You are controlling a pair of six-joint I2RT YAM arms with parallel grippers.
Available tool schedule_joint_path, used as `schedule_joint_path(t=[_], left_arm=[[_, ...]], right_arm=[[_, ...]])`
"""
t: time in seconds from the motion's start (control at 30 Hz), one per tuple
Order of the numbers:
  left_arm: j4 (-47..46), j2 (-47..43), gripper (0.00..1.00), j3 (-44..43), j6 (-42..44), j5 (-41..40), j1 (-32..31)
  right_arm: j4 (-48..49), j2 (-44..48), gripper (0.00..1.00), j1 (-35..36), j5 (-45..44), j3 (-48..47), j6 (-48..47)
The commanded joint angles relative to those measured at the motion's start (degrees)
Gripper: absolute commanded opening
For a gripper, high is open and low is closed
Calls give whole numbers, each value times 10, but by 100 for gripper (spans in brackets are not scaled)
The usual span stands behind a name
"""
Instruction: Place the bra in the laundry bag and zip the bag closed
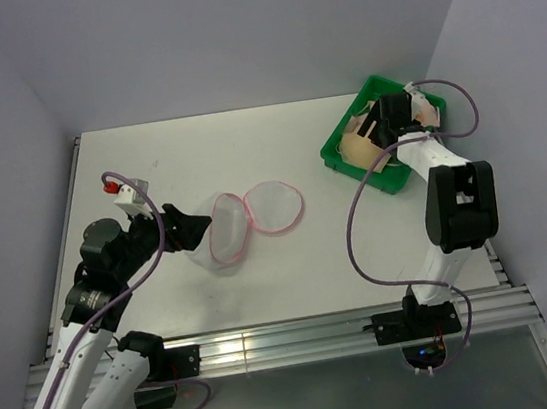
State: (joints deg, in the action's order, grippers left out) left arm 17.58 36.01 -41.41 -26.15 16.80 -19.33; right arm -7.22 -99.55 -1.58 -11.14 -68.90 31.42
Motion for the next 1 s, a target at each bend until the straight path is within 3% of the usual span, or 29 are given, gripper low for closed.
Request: schedule_joint_path(t=[0.0,0.3,0.67,0.77,0.8,0.87,0.97], left_arm=[[-8,-18,98,-1,21,20,3],[-9,-14,98,0,22,46,23],[-11,-11,97,2,20,49,33],[-13,-11,97,3,19,49,36],[-14,-11,97,3,19,50,36],[-15,-9,96,3,18,52,37],[-18,-7,96,4,17,55,39]], right_arm=[[-33,-34,86,-17,-20,-47,7],[-103,-136,90,-20,0,-155,-8],[-160,-197,70,-23,18,-229,-8],[-161,-195,57,-24,19,-229,-10],[-158,-193,43,-24,18,-224,-12],[-146,-175,25,-24,10,-213,-10],[-112,-133,19,-24,3,-181,-10]])
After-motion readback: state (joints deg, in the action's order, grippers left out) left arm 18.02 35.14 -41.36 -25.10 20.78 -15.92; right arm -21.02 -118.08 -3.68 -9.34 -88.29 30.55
